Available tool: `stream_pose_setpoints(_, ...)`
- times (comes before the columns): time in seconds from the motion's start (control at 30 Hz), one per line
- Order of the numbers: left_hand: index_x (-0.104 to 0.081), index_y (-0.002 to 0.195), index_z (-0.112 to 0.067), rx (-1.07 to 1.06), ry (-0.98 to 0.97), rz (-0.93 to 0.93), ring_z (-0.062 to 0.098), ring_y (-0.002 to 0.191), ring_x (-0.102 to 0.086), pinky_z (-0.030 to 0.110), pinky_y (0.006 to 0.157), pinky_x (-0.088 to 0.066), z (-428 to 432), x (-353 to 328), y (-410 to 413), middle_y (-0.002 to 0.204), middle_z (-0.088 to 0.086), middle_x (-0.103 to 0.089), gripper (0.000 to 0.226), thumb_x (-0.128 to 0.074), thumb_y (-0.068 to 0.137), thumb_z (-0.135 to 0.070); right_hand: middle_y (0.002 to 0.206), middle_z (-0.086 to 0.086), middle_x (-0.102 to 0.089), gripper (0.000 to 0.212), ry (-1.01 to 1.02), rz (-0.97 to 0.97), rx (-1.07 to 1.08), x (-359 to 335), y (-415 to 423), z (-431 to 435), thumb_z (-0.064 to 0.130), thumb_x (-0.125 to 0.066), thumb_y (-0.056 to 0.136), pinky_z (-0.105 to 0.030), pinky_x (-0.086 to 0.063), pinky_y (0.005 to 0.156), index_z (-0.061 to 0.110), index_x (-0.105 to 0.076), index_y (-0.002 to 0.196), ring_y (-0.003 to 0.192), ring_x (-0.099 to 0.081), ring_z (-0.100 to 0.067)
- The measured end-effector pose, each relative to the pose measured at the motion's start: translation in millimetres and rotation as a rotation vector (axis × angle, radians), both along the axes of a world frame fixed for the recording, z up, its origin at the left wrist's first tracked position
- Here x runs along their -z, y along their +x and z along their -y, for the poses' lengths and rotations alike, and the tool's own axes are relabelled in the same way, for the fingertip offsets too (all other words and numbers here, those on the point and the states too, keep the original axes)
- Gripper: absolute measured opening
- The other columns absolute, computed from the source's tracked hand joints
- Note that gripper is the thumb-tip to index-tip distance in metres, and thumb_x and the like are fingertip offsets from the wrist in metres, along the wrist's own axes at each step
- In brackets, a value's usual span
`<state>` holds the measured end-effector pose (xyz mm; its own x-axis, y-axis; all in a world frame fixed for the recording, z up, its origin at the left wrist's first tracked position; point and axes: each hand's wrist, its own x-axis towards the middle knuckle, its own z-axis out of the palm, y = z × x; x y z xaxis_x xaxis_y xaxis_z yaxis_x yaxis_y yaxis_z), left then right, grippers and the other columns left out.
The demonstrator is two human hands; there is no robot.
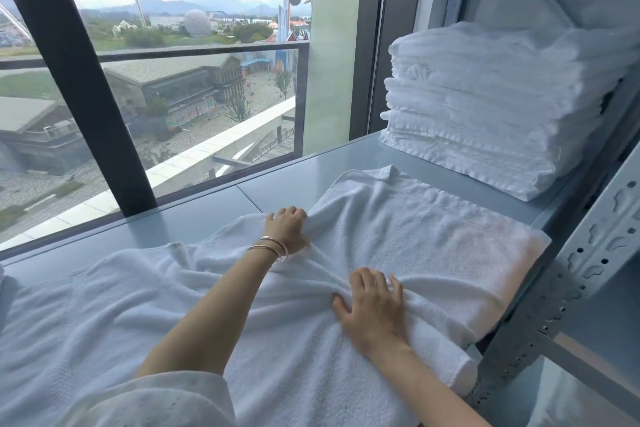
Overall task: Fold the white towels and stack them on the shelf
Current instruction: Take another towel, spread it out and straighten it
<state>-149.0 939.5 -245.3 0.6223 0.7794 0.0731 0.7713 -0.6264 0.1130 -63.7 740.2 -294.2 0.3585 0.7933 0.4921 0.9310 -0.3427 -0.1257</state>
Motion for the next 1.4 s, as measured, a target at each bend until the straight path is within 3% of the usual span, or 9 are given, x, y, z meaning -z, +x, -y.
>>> stream_pose_setpoints(0.1,-0.052,0.126,-0.021,0.145,0.128,0.007,0.022,0.119,-0.045,0.03,0.096,-0.031,14.8,3.9,-3.1,0.127,0.001,-0.052,0.042,-0.054,0.084,-0.024,0.09,0.001,-0.065,0.038,0.002,-0.002,0.001,1.3,-0.4,-0.4,0.051,-0.042,0.073,-0.048,-0.047,0.087,0.019,-0.061,0.083,0.087,-0.061,-0.022)
stream_pose_setpoints(0.2,-0.053,0.127,-0.022,0.101,0.111,-0.022,0.024,0.118,-0.049,0.031,0.096,-0.034,25.9,7.4,0.7,0.13,0.0,-0.052,0.038,-0.042,0.094,-0.039,0.091,0.001,-0.066,0.039,0.017,-0.003,0.008,3.0,-0.8,-0.5,0.05,-0.042,0.073,-0.048,-0.047,0.087,0.019,-0.062,0.084,0.088,-0.062,-0.023)
stream_pose_setpoints(0.33,-0.035,0.14,-0.02,0.002,-0.009,-0.163,0.023,0.131,-0.04,0.041,0.112,-0.018,15.7,18.4,8.4,0.148,-0.002,-0.035,0.056,-0.02,0.097,-0.052,0.096,0.0,-0.067,0.04,-0.028,-0.045,0.003,5.2,-3.5,-0.8,0.049,-0.042,0.073,-0.049,-0.037,0.091,0.02,-0.063,0.088,0.095,-0.063,-0.024)
stream_pose_setpoints(0.47,-0.031,0.142,-0.019,-0.107,-0.032,-0.175,0.019,0.138,-0.027,0.05,0.114,-0.007,-2.0,23.6,21.6,0.151,-0.006,-0.029,0.059,-0.016,0.097,-0.053,0.1,0.0,-0.069,0.038,-0.061,-0.098,0.001,5.3,-1.7,-1.6,0.05,-0.043,0.07,-0.049,-0.029,0.09,0.023,-0.064,0.085,0.098,-0.065,-0.025)
stream_pose_setpoints(0.63,-0.022,0.147,-0.016,-0.208,0.011,-0.261,0.02,0.145,-0.005,0.053,0.113,-0.004,-3.8,9.6,37.3,0.156,-0.002,-0.016,0.053,-0.023,0.099,-0.038,0.102,-0.001,-0.069,0.039,-0.099,-0.131,0.016,0.9,-0.4,-3.4,0.051,-0.042,0.068,-0.047,-0.028,0.09,0.023,-0.065,0.084,0.098,-0.065,-0.025)
stream_pose_setpoints(0.77,-0.029,0.142,-0.011,-0.103,0.14,-0.07,0.022,0.134,-0.033,0.037,0.112,-0.017,21.6,14.5,34.6,0.145,0.006,-0.037,0.05,-0.036,0.093,-0.019,0.102,-0.003,-0.07,0.042,-0.115,-0.138,0.015,3.0,0.3,-3.8,0.05,-0.041,0.069,-0.046,-0.027,0.09,0.022,-0.066,0.085,0.098,-0.065,-0.026)
stream_pose_setpoints(0.87,-0.031,0.141,-0.013,-0.106,0.074,-0.037,0.024,0.127,-0.042,0.033,0.106,-0.026,29.4,13.3,23.6,0.138,0.007,-0.046,0.051,-0.039,0.094,-0.031,0.102,-0.004,-0.07,0.043,-0.118,-0.144,0.019,3.3,-0.4,-4.6,0.049,-0.04,0.069,-0.046,-0.027,0.09,0.02,-0.066,0.086,0.098,-0.065,-0.028)
stream_pose_setpoints(1.07,-0.031,0.14,-0.012,-0.093,0.039,-0.226,0.022,0.131,-0.039,0.047,0.114,-0.01,13.2,12.5,28.3,0.139,0.007,-0.045,0.068,-0.034,0.09,-0.059,0.105,-0.004,-0.069,0.041,-0.13,-0.157,0.0,0.6,-2.7,-3.0,0.048,-0.04,0.07,-0.046,-0.027,0.091,0.021,-0.066,0.087,0.1,-0.065,-0.027)
stream_pose_setpoints(1.4,-0.014,0.147,-0.034,-0.146,-0.179,-0.269,0.016,0.144,-0.01,0.063,0.109,0.002,-32.3,2.7,41.4,0.156,-0.011,-0.01,0.07,-0.026,0.087,-0.069,0.106,-0.004,-0.069,0.041,-0.208,-0.154,0.002,4.5,1.7,-6.4,0.051,-0.043,0.064,-0.05,-0.028,0.09,0.023,-0.065,0.086,0.101,-0.064,-0.027)
